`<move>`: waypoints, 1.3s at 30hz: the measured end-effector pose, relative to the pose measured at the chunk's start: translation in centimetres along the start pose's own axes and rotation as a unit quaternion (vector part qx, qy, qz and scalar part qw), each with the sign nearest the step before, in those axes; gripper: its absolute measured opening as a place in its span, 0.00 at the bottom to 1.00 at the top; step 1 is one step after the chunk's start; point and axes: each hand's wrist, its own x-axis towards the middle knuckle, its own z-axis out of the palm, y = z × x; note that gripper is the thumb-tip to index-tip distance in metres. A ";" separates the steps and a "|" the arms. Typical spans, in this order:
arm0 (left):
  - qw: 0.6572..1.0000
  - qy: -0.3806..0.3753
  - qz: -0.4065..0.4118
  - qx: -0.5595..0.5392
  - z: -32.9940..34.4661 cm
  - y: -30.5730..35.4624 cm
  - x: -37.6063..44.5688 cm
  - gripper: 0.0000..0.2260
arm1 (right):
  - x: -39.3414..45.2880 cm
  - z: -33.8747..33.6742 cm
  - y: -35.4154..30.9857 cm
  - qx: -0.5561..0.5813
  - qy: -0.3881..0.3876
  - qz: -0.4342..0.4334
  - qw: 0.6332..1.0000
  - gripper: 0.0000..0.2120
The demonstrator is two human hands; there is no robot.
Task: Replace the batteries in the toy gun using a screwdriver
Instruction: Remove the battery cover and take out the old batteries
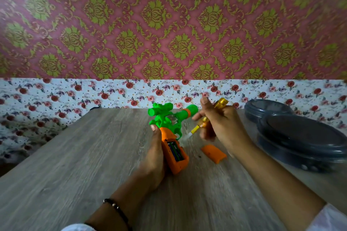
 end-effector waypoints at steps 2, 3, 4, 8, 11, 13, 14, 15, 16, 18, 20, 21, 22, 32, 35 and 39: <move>1.000 0.000 0.004 -0.009 0.0 0.1 -0.1 0.29 | 1.0 0.7 -0.4 0.082 -0.053 0.057 0.994 0.23; 1.000 -0.001 0.007 -0.009 0.1 0.2 -0.2 0.29 | 1.4 1.2 -0.5 0.110 -0.070 0.078 0.988 0.17; 1.000 -0.002 0.013 -0.007 0.1 0.2 -0.3 0.28 | 1.8 1.6 -0.5 0.130 -0.076 0.082 0.985 0.09; 1.000 -0.008 0.025 0.005 0.0 0.2 -0.4 0.26 | 2.7 2.5 0.7 0.177 -0.031 0.055 0.982 0.06; 1.000 -0.013 0.028 0.002 -0.3 0.1 0.0 0.25 | 2.3 2.8 2.0 0.144 -0.037 0.044 0.988 0.04; 1.000 -0.012 0.025 0.004 -0.5 -0.1 0.3 0.24 | 2.1 2.8 2.9 0.103 -0.028 0.059 0.993 0.08; 1.000 -0.013 0.022 0.003 -0.6 -0.2 0.6 0.24 | 2.0 2.9 3.2 0.082 -0.022 0.064 0.994 0.08; 1.000 -0.016 0.022 0.001 -0.7 -0.3 0.8 0.26 | 2.0 2.8 3.5 0.067 -0.021 0.068 0.995 0.08; 1.000 -0.021 0.021 -0.006 -0.8 -0.4 1.1 0.29 | 1.9 2.8 3.7 0.061 -0.022 0.074 0.995 0.08; 0.999 -0.030 0.032 -0.014 -1.0 -0.5 1.3 0.29 | 1.8 3.0 4.3 0.067 -0.034 0.083 0.994 0.07; 0.998 -0.048 0.049 -0.006 -1.1 -0.7 1.6 0.26 | 1.8 3.1 4.7 0.067 -0.049 0.078 0.993 0.04; 0.997 -0.052 0.057 -0.003 -1.3 -0.8 1.8 0.26 | 1.8 3.2 4.9 0.066 -0.057 0.073 0.993 0.03; 0.996 -0.057 0.063 0.000 -1.3 -1.0 2.0 0.26 | 1.8 3.3 5.0 0.067 -0.069 0.066 0.993 0.03; 0.995 -0.062 0.076 0.007 -1.7 -1.1 2.4 0.33 | 1.7 3.3 5.0 0.059 -0.114 0.029 0.991 0.05; 0.994 -0.074 0.078 0.011 -1.7 -1.1 2.3 0.37 | 1.7 3.5 5.2 0.028 -0.103 0.011 0.994 0.06; 0.992 -0.080 0.091 0.029 -1.3 -1.2 2.0 0.36 | 1.5 3.6 5.7 -0.060 -0.072 -0.043 0.995 0.05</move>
